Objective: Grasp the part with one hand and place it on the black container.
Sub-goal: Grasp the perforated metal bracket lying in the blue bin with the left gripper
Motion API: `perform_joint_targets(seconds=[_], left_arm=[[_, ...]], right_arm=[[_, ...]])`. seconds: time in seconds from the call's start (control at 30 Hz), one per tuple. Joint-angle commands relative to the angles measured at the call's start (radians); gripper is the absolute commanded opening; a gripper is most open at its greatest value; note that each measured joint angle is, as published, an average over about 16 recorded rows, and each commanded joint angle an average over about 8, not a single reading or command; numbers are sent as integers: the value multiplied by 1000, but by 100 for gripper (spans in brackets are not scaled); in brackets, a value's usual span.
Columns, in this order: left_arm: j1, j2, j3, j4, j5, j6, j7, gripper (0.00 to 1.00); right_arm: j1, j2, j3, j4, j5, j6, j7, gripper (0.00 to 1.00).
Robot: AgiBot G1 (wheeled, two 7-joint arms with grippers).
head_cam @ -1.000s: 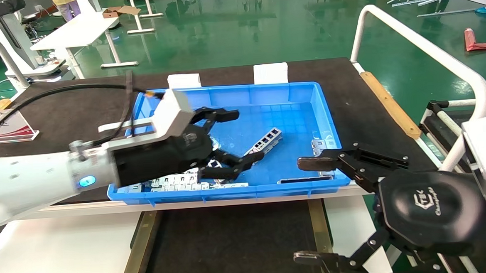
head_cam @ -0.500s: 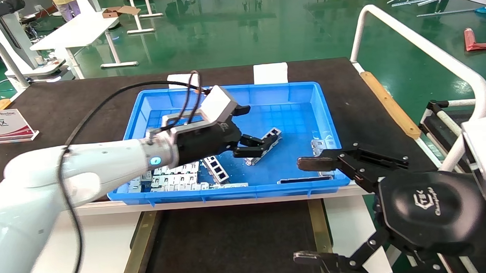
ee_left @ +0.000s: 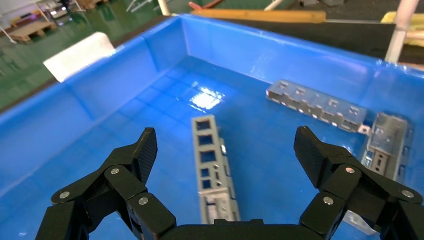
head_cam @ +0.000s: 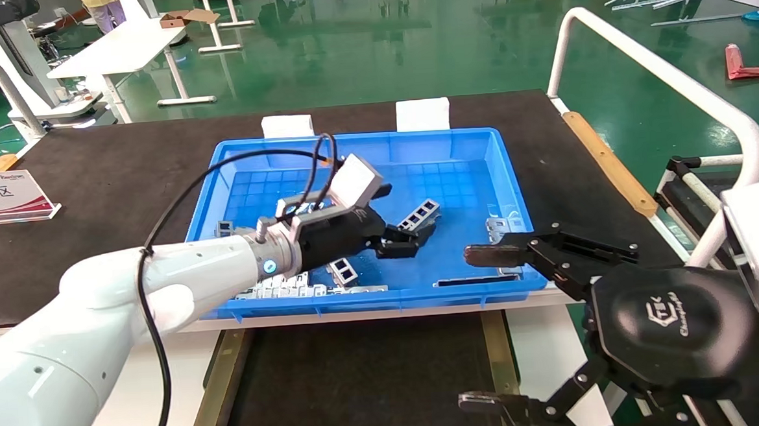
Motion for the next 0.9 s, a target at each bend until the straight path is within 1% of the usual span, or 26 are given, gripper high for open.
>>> perform_joint_targets(seconds=[0.03, 0.3, 0.33, 0.37, 0.4, 0.43, 0.57, 0.6, 0.63, 0.67, 0.7, 0.9], left_arm=[[9, 1, 31, -15, -16, -21, -13, 100], [24, -2, 155, -57, -71, -118, -69, 99], [25, -2, 169, -60, -78, -127, -76, 98], [26, -2, 182, -63, -85, -137, -82, 93], [27, -2, 195, -66, -92, -146, -87, 85], [28, -3, 207, -68, -99, -155, -92, 75], [29, -4, 251, -72, -127, -190, -108, 26], [29, -4, 260, -72, -135, -198, -111, 15], [29, -4, 268, -73, -142, -206, -113, 8], [29, -5, 277, -73, -150, -213, -115, 3], [29, -5, 284, -74, -158, -219, -116, 0], [31, -6, 325, -75, -203, -245, -114, 0]], right_arm=[[0, 0, 0, 0, 0, 0, 0, 100], [0, 0, -1, 0, 0, 0, 0, 100], [0, 0, -1, 0, 1, 0, 0, 100], [0, 0, -1, 0, 1, 0, 0, 96], [0, 0, -1, 0, 1, 0, 0, 87], [0, 0, -1, 0, 1, 0, 0, 74], [0, 1, -1, 0, 1, 1, -1, 24], [0, 1, -1, 0, 1, 1, -1, 12], [0, 1, -1, 0, 1, 1, -1, 3], [0, 1, -1, 0, 1, 1, -1, 0], [0, 1, -2, 0, 1, 1, -1, 0], [0, 1, -2, 0, 1, 1, -1, 0]])
